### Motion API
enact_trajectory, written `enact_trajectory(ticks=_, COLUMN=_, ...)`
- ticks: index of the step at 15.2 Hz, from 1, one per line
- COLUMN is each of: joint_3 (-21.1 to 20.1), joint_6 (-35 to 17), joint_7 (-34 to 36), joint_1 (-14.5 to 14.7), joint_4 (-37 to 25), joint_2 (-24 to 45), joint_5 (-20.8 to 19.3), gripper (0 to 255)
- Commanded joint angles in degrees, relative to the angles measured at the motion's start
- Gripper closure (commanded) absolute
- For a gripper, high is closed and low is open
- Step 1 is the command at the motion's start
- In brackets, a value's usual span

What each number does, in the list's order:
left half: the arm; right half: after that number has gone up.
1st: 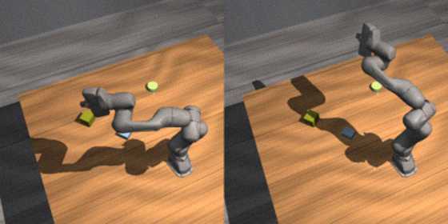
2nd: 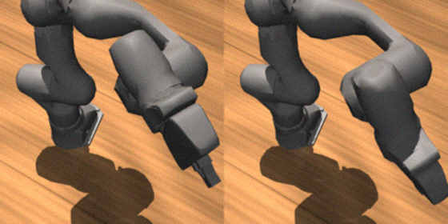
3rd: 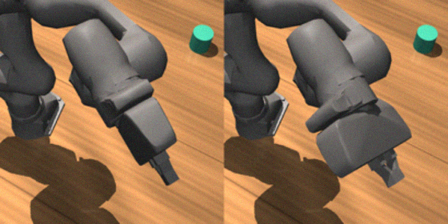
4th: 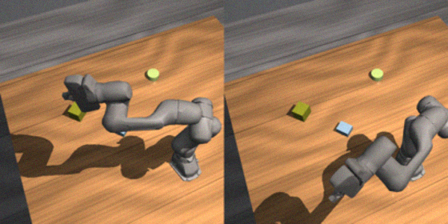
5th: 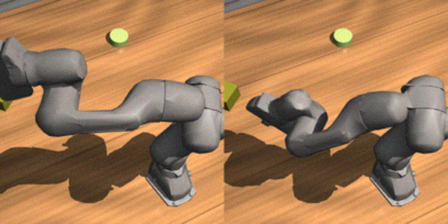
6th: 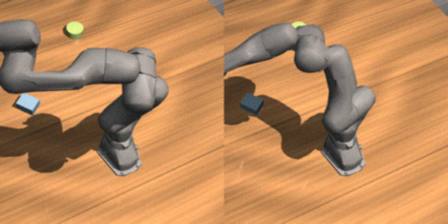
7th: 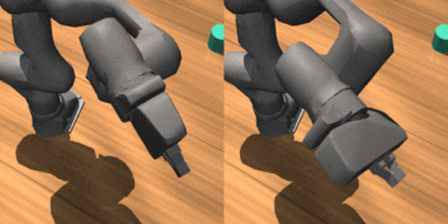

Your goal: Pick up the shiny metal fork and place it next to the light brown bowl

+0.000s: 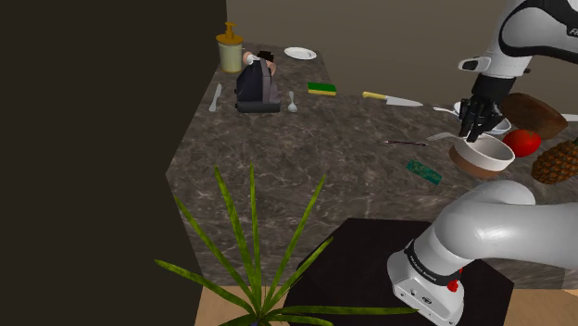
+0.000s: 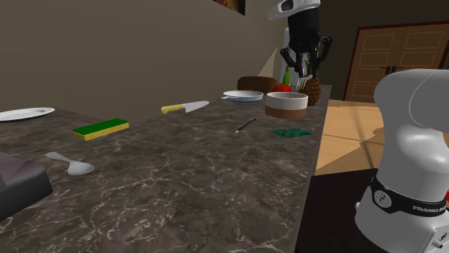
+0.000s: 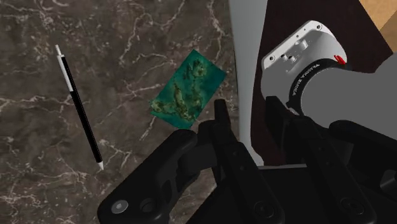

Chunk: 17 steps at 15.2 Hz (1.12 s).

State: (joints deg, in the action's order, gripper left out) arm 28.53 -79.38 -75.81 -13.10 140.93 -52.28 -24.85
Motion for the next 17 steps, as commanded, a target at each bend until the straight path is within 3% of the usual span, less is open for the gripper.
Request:
enact_trajectory(ticks=1, joint_3=2.08, joint_6=0.85, joint_7=-2.82, joint_1=-1.38, joint_4=-0.23, joint_2=-1.31, joint_5=-2.64, gripper=255)
enact_trajectory(ticks=6, joint_3=8.29, joint_6=2.31, joint_7=-10.67, joint_1=-4.21, joint_4=-2.70, joint_2=-3.06, joint_5=-9.66, gripper=255)
enact_trajectory(ticks=17, joint_3=12.53, joint_6=-4.57, joint_7=-9.15, joint_1=-5.22, joint_4=5.19, joint_2=-4.25, joint_5=-13.27, gripper=255)
